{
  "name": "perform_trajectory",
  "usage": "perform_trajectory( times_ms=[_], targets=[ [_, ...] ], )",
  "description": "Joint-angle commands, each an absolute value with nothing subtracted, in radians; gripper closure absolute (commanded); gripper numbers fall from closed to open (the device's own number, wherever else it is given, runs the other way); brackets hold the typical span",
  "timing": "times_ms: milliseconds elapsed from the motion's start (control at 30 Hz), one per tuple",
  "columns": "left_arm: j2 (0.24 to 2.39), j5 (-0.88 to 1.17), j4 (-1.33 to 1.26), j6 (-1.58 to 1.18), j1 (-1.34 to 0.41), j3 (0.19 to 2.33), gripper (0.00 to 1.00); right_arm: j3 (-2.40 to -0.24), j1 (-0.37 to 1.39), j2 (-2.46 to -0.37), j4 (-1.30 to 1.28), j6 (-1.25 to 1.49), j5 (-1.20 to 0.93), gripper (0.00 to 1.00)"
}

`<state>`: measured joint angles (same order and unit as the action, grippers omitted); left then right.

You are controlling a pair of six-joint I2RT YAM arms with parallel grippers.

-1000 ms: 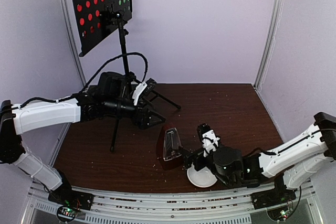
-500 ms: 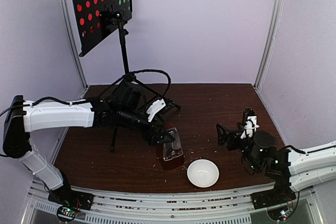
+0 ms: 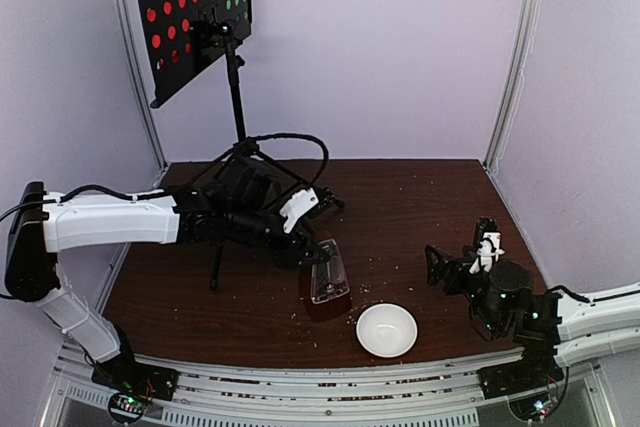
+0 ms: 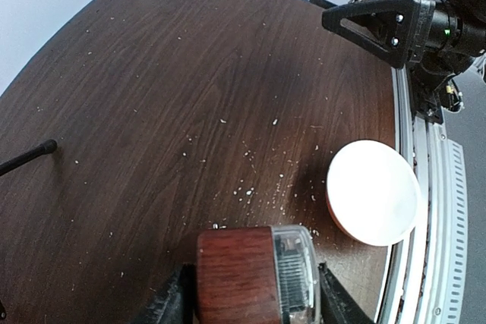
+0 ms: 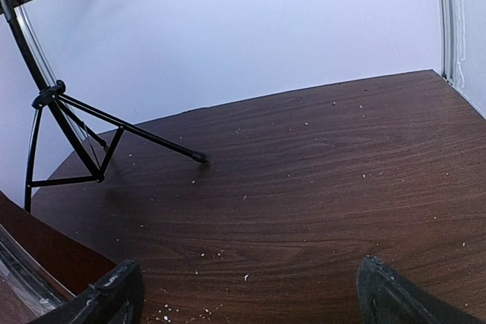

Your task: Pack up the instrument practice props

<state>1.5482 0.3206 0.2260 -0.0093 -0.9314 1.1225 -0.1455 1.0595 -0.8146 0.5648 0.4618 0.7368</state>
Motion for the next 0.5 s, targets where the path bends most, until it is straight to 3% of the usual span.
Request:
perform_trajectory(
  times_ms=[0,100,300,467],
  targets=[
    [1.542,0.301,0.215,-0.007,-0.934,1.143,0.60,-0.176,1.050,-0.820,0.520,0.472,0.753,0.00],
    [1.538,0.300,0.213,-0.010,-0.938,1.142,0.53,-0.180,1.047,-0.834,0.528,0.480,0.744,0.00],
    [1.512,0.279,0.187,-0.021,-0.941,1.124,0.22,-0.193,1.043,-0.865,0.541,0.483,0.696,0.00],
    [1.459,0.246,0.148,-0.032,-0.940,1.100,0.15,-0.265,1.041,-0.900,0.506,0.488,0.605,0.00]
  ],
)
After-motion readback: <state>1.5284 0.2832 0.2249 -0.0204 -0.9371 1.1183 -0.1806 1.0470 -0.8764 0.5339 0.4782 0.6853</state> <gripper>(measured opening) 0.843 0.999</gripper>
